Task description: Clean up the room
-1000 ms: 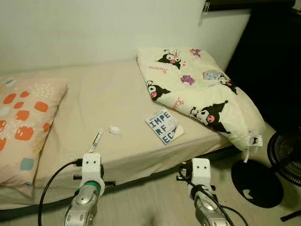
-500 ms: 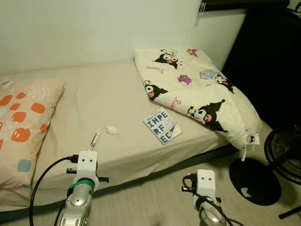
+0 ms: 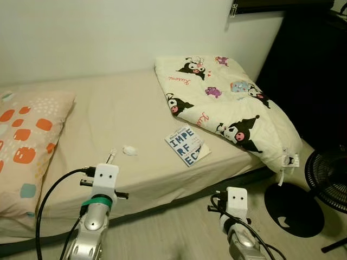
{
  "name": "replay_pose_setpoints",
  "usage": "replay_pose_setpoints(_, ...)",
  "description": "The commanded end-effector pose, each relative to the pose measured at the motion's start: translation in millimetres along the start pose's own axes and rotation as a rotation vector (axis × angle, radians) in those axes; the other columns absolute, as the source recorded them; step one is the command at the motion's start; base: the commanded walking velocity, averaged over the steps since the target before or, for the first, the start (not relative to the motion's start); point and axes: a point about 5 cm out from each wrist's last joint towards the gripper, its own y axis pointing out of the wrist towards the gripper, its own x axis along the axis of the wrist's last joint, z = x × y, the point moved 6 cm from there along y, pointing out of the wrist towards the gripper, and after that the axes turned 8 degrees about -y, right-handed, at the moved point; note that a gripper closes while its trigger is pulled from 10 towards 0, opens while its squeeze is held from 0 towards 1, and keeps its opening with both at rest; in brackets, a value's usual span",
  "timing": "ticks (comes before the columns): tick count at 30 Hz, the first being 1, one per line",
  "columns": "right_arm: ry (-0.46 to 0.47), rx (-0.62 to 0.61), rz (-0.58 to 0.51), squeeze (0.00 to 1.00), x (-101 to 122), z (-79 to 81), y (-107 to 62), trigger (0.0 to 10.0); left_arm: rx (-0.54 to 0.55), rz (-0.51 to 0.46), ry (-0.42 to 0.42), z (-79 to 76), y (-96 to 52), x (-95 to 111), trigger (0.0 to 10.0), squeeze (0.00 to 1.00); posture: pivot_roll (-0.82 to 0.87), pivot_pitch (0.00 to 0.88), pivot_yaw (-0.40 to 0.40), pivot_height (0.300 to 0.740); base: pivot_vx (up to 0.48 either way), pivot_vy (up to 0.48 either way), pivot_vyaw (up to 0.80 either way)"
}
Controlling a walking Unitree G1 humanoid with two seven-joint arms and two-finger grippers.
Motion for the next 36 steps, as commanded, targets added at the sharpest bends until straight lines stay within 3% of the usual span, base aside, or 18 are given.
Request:
replay_pose_setpoints(1,-0.009,0.010,0.015,0.00,-6.0,2.3,-1.8,10.0,0.010,0.024,0.009,3.1,-2.1,-6.4,10.0,0.00,0.04,0.000,0.032,0.740,0.000,0.000,0.00)
replay_pose_setpoints(10,-0.027,0.007,-0.017,0.00,3.5,3.0,1.5,10.0,0.026,0.035,-0.014,8.5,4.5,1.2,10.0,0.00,0.05,0.000,0.020,0.740,0.000,0.000,0.00)
replay_pose_setpoints(13,-0.109,-0.041,-0.032,0.00,5.3,-1.0,1.6,10.0,0.046,0.042,-0.009,13.7,2.7,-2.3,10.0,0.00,0.05,0.000,0.022,0.740,0.000,0.000,0.00)
replay_pose_setpoints(17,-0.141,-0.074,-0.033,0.00,1.6,-4.7,-0.8,10.0,0.076,0.055,-0.043,17.4,-1.9,-8.0,10.0,0.00,0.06,0.000,0.021,0.740,0.000,0.000,0.00)
replay_pose_setpoints(19,-0.117,-0.062,-0.016,0.00,-2.8,-3.5,-1.9,10.0,0.073,0.056,-0.062,16.2,-4.0,-8.9,10.0,0.00,0.06,0.000,0.020,0.740,0.000,0.000,0.00)
replay_pose_setpoints(22,-0.006,-0.010,0.017,0.00,-9.1,1.8,-3.0,10.0,0.048,0.050,-0.069,9.9,-6.7,-7.9,10.0,0.00,0.06,0.000,0.017,0.740,0.000,0.000,0.00)
replay_pose_setpoints(23,0.061,0.023,0.018,0.00,-9.0,5.6,-3.6,10.0,0.036,0.052,-0.054,6.4,-8.0,-8.4,10.0,0.00,0.05,0.000,0.020,0.740,0.000,0.000,0.00)
replay_pose_setpoints(25,0.084,0.034,0.000,0.00,-6.5,6.5,-4.4,10.0,0.039,0.056,-0.033,5.3,-9.3,-10.4,10.0,0.00,0.05,0.000,0.021,0.740,0.000,0.000,0.00)
replay_pose_setpoints(30,0.059,0.063,-0.010,0.00,-5.7,10.3,-5.8,10.0,0.025,0.087,-0.039,-0.5,-13.6,-17.1,10.0,0.00,0.05,0.010,0.027,0.740,0.000,0.000,0.00)
replay_pose_setpoints(33,-0.082,0.068,0.013,0.00,-10.9,14.4,-5.3,10.0,0.018,0.084,-0.034,-4.8,-15.5,-17.2,10.0,0.00,0.05,0.014,0.032,0.740,0.000,0.000,0.00)
replay_pose_setpoints(36,-0.093,0.074,-0.005,0.00,-8.6,16.6,-5.4,10.0,0.035,0.063,0.003,-4.2,-14.6,-14.8,10.0,0.00,0.05,0.026,0.035,0.740,0.000,0.000,0.00)
